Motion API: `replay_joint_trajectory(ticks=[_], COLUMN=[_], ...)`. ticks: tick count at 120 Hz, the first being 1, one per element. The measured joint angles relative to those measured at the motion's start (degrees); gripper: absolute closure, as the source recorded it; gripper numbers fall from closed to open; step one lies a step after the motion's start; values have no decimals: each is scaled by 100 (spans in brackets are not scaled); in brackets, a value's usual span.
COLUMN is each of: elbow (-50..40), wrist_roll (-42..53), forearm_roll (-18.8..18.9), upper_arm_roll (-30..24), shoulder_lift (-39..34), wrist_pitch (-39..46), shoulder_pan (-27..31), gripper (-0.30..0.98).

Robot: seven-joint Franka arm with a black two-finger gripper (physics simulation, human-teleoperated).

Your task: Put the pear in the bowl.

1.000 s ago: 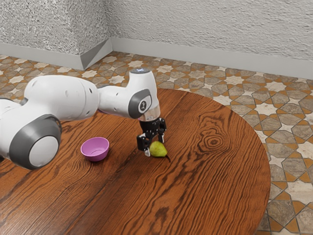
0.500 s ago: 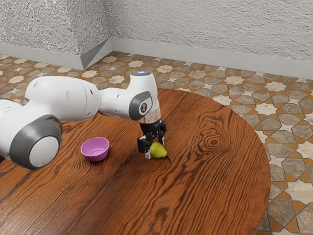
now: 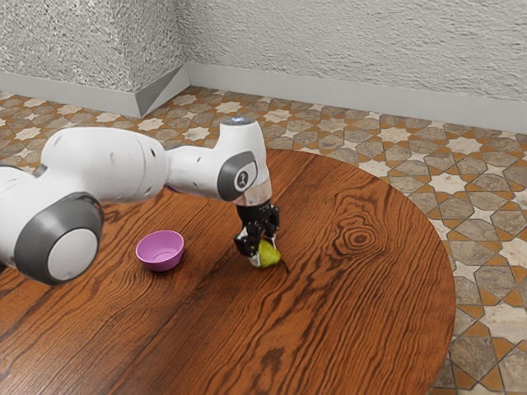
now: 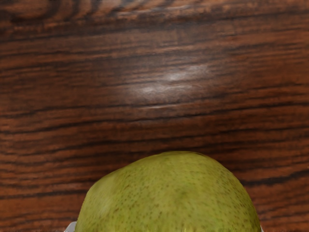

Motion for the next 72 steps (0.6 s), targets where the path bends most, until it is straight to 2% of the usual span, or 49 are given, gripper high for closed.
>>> replay_joint_trajectory(ticks=[27, 51, 72], elbow=[-95, -1203, -1771], wrist_roll=[-17, -22, -13], forearm_roll=[43, 194, 384], upper_arm_roll=[69, 525, 1033], shoulder_lift=[-365, -1527, -2314], wrist_pitch=[-137, -294, -565], shoulder_pan=[22, 76, 76], gripper=[59, 70, 75])
